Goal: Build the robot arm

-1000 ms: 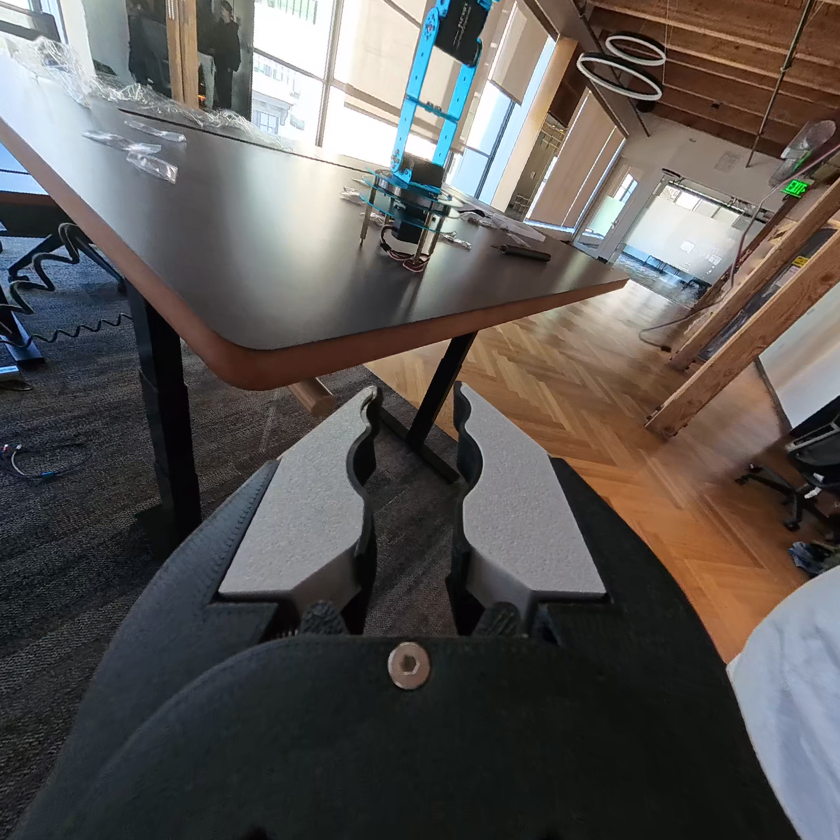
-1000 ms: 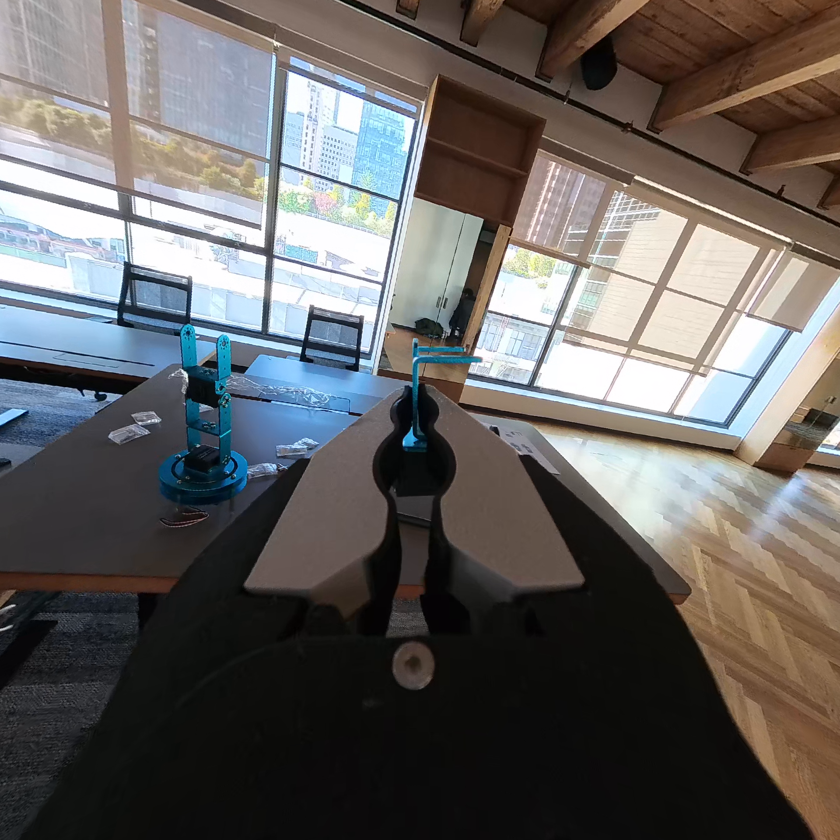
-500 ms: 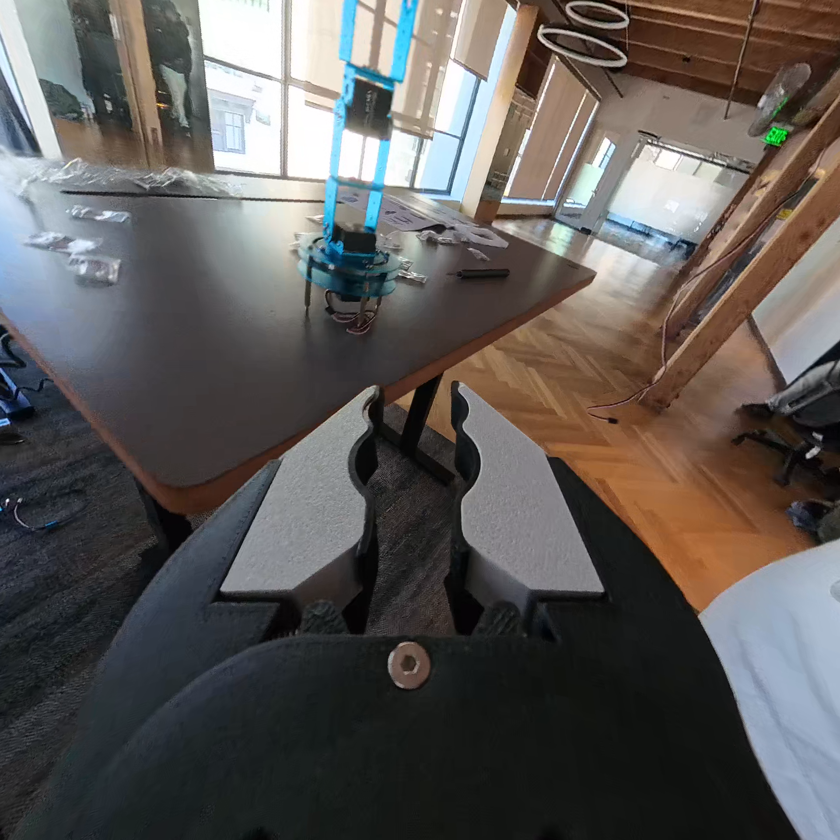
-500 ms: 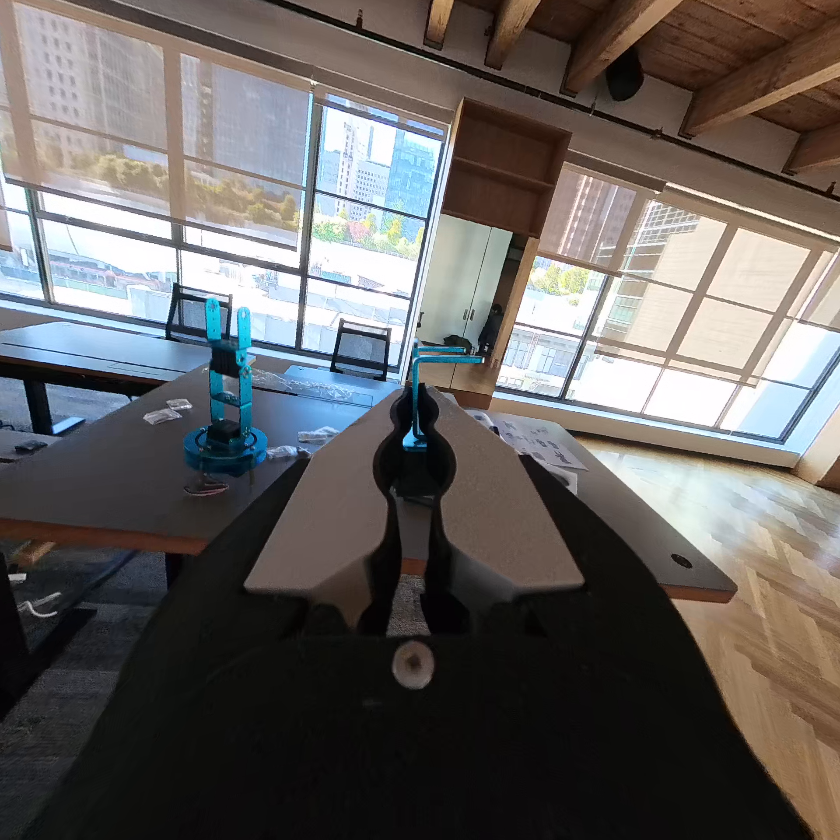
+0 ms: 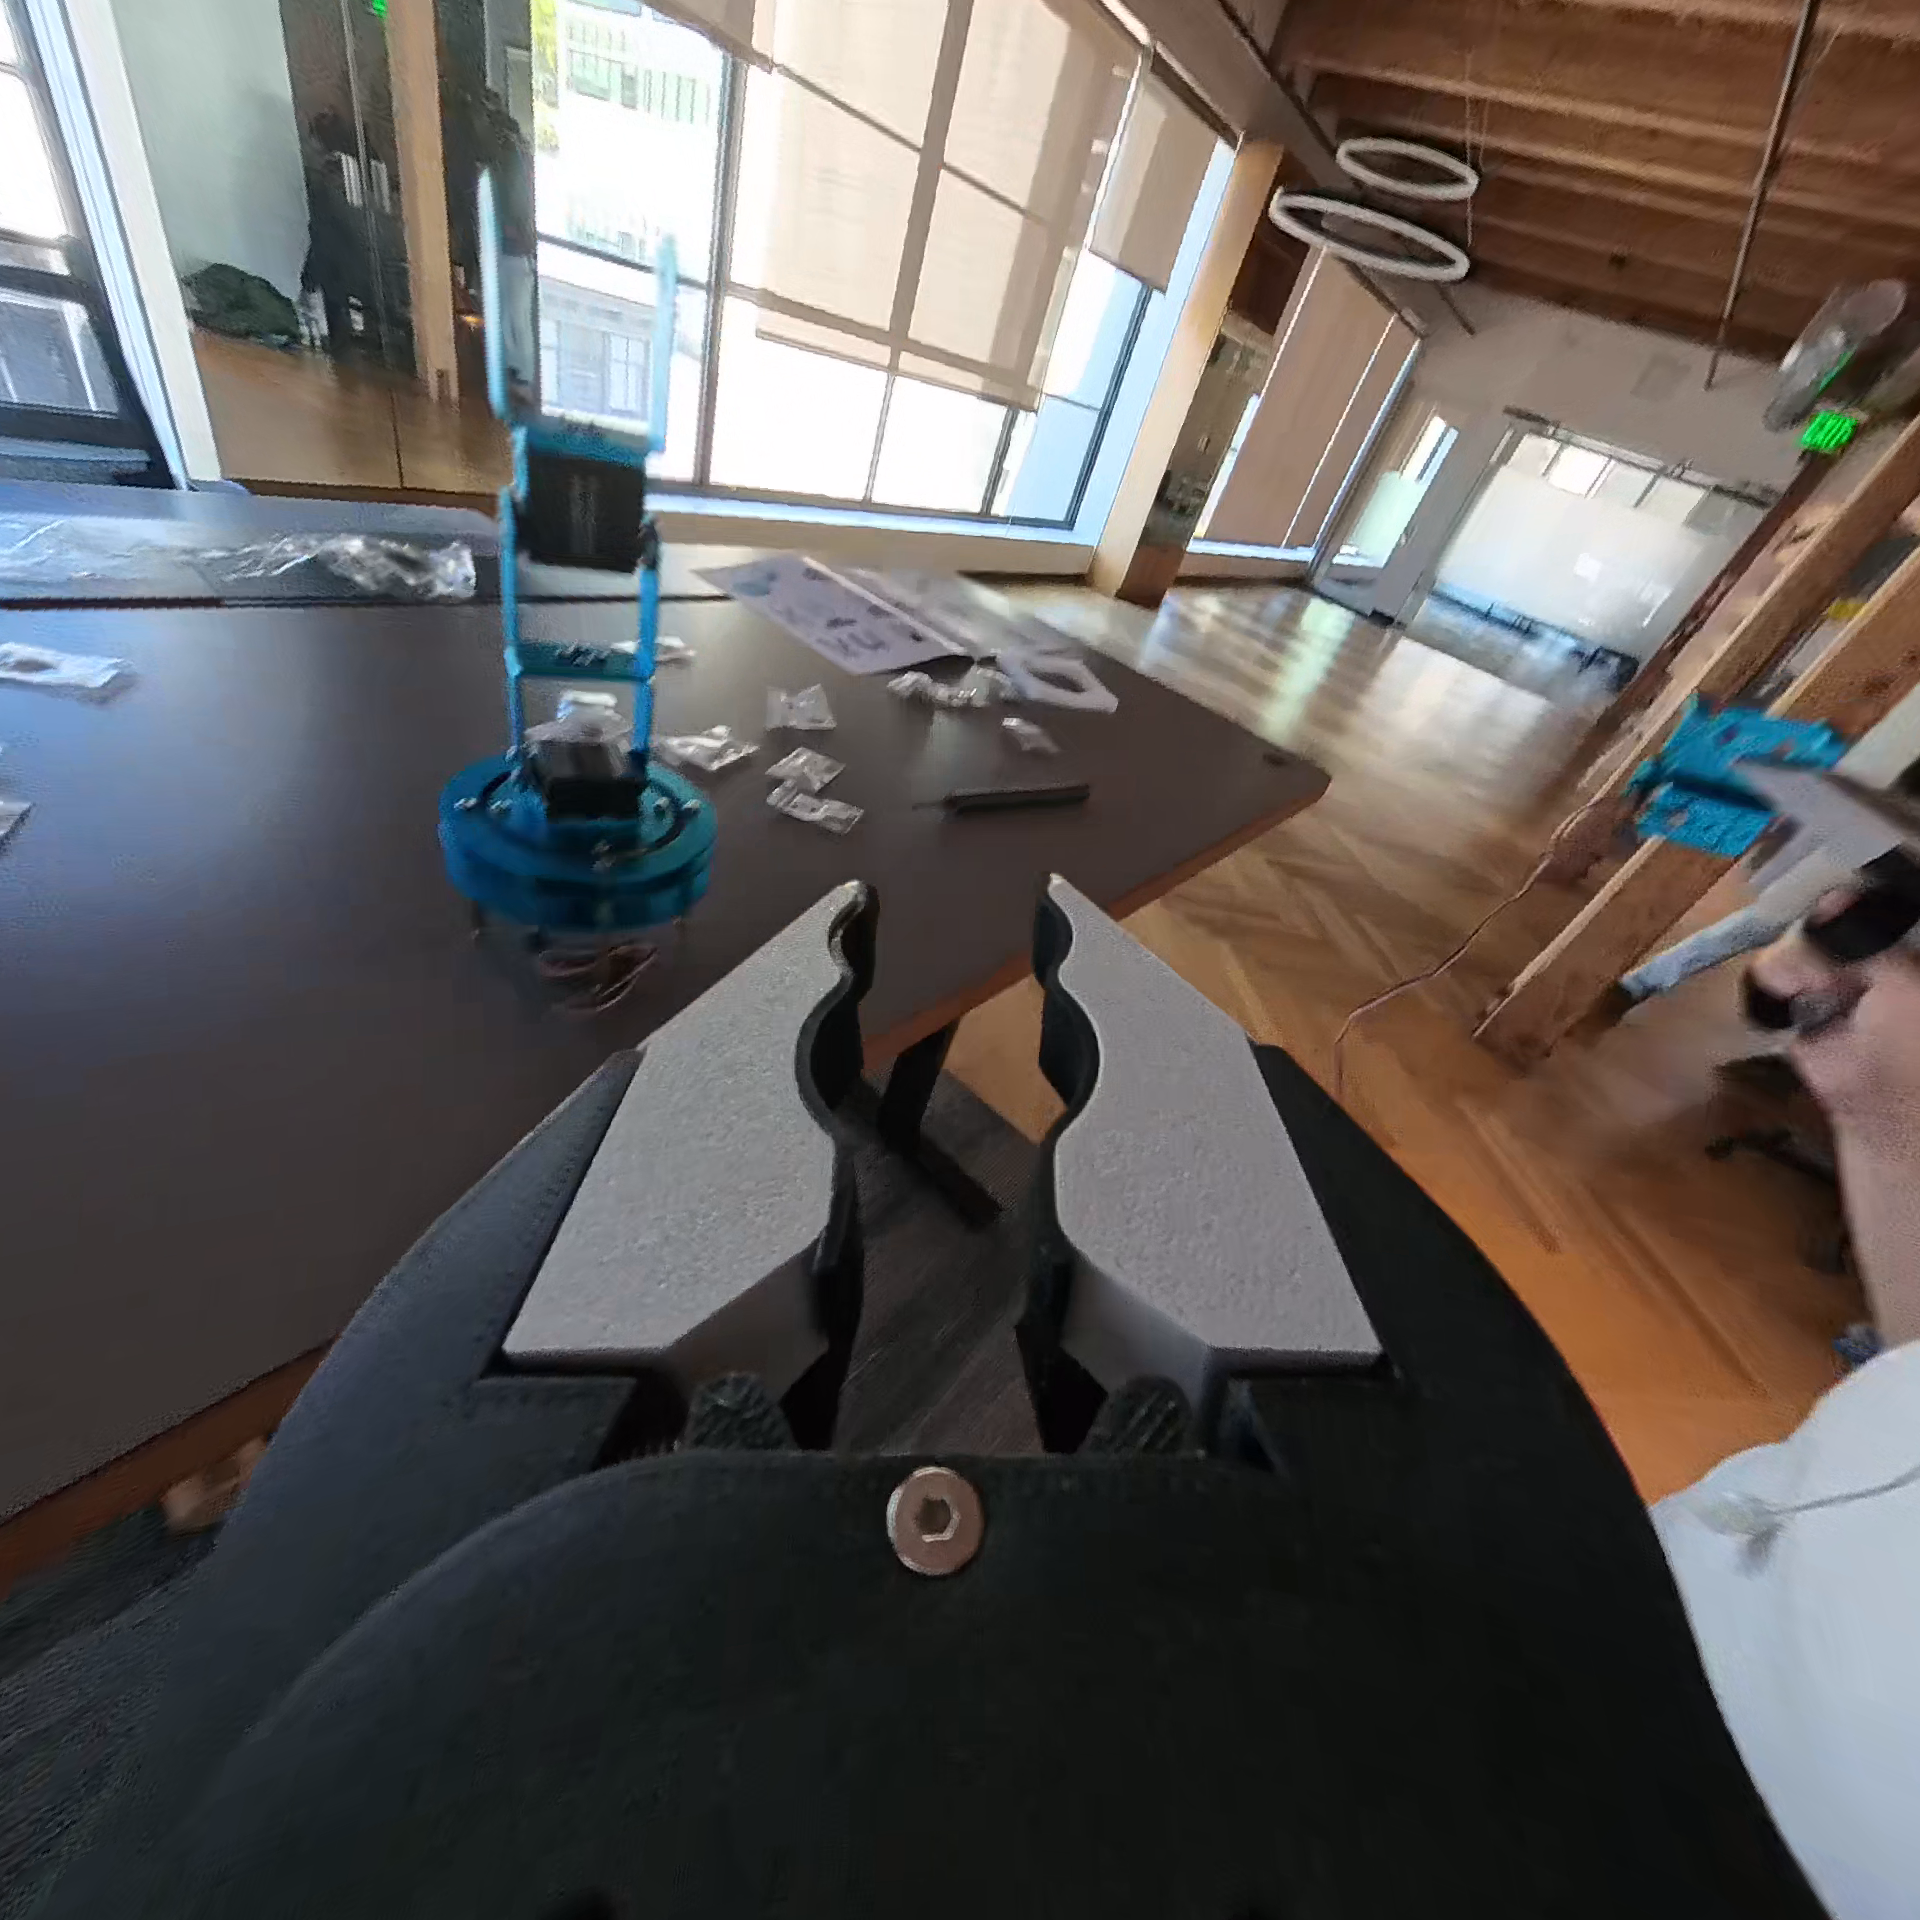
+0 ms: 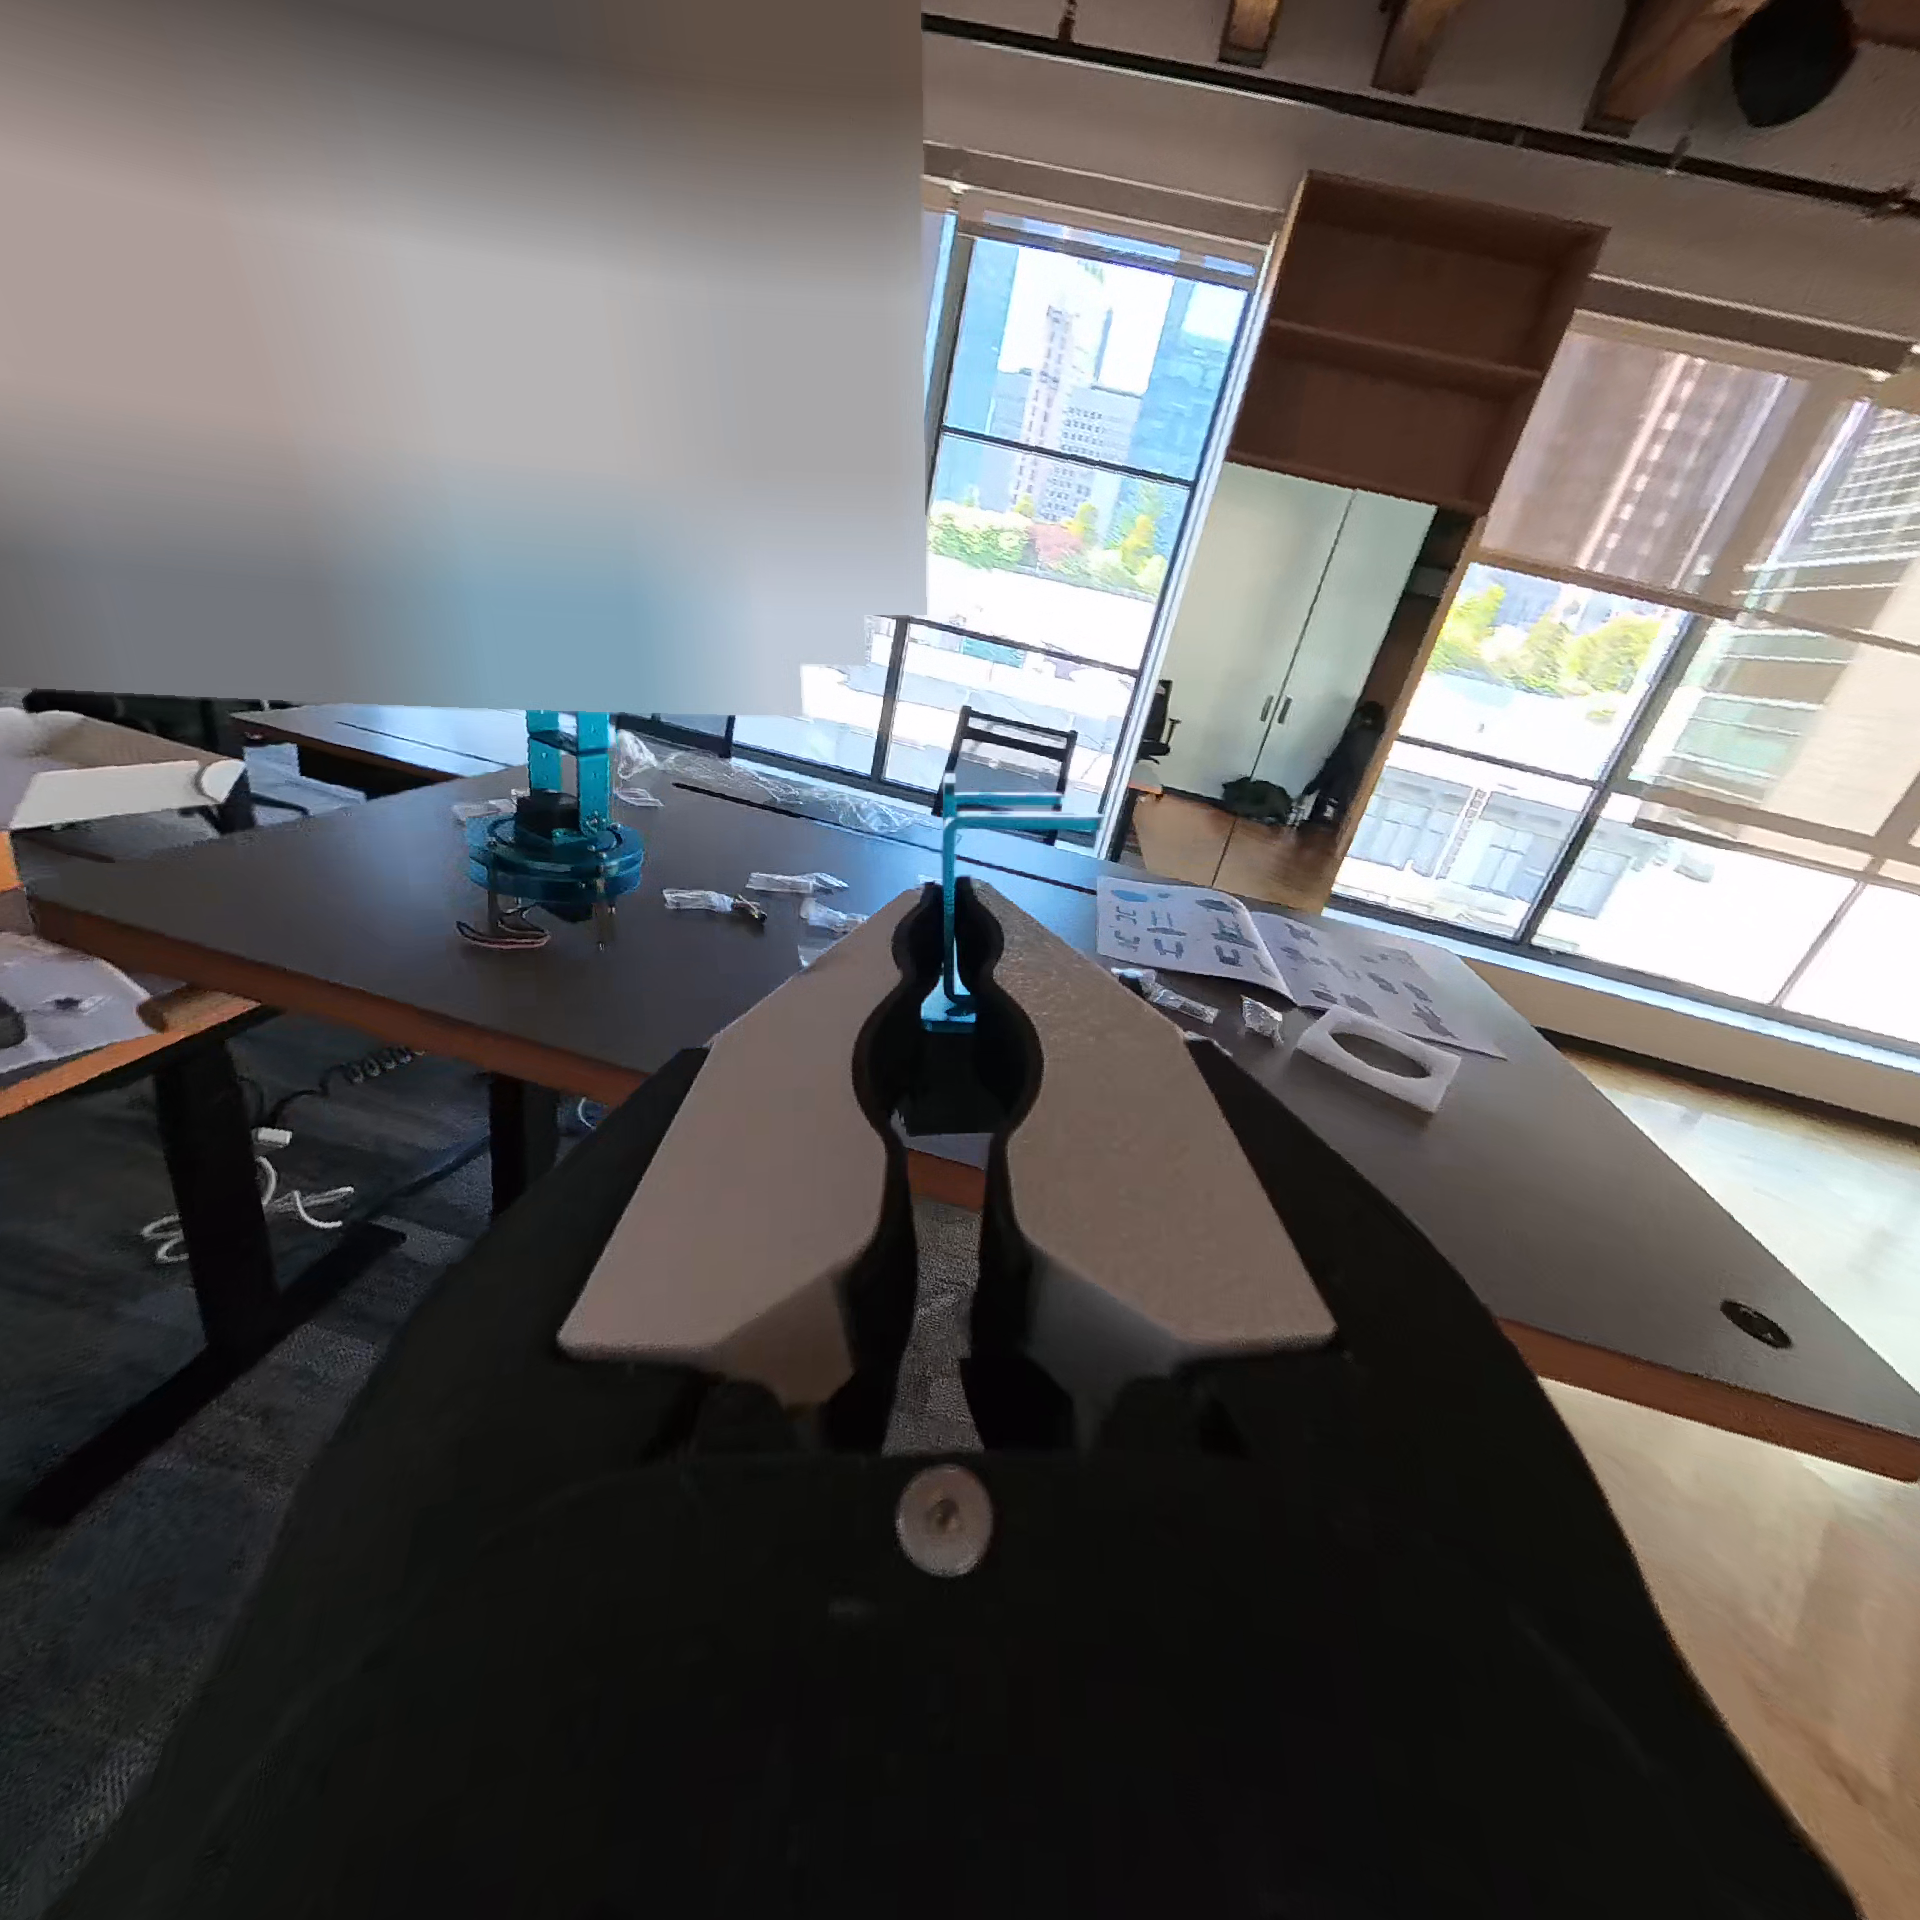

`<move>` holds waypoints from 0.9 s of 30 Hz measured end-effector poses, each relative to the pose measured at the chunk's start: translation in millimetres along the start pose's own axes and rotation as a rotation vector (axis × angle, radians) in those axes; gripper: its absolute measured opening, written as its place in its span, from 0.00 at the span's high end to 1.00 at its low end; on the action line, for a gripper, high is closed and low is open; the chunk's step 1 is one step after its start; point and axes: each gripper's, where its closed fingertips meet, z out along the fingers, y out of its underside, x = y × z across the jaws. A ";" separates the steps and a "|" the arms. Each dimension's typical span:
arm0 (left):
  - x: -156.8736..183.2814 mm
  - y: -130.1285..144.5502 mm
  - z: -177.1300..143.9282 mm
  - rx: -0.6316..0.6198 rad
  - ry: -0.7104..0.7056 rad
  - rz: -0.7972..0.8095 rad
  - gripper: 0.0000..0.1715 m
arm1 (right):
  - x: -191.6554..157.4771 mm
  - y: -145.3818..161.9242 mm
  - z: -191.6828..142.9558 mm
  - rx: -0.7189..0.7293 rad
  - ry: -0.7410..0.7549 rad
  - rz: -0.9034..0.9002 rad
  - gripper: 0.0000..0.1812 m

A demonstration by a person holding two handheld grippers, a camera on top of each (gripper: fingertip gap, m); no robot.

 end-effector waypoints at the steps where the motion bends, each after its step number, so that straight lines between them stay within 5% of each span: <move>1: 9.1 -9.1 5.4 0.014 0.005 -0.012 0.83 | 8.5 5.4 1.3 -0.006 -0.010 -0.006 0.99; 7: 40.4 -49.6 11.9 0.106 -0.007 -0.003 0.82 | 40.5 18.0 14.1 0.005 -0.066 -0.001 0.99; 12: 18.7 -61.0 -5.2 0.162 -0.019 -0.030 0.82 | 40.0 16.6 33.8 0.004 -0.032 -0.005 0.99; 27: -215.0 -33.2 -46.6 -0.100 0.134 0.110 0.83 | -52.2 -36.1 123.2 0.019 0.352 0.112 0.99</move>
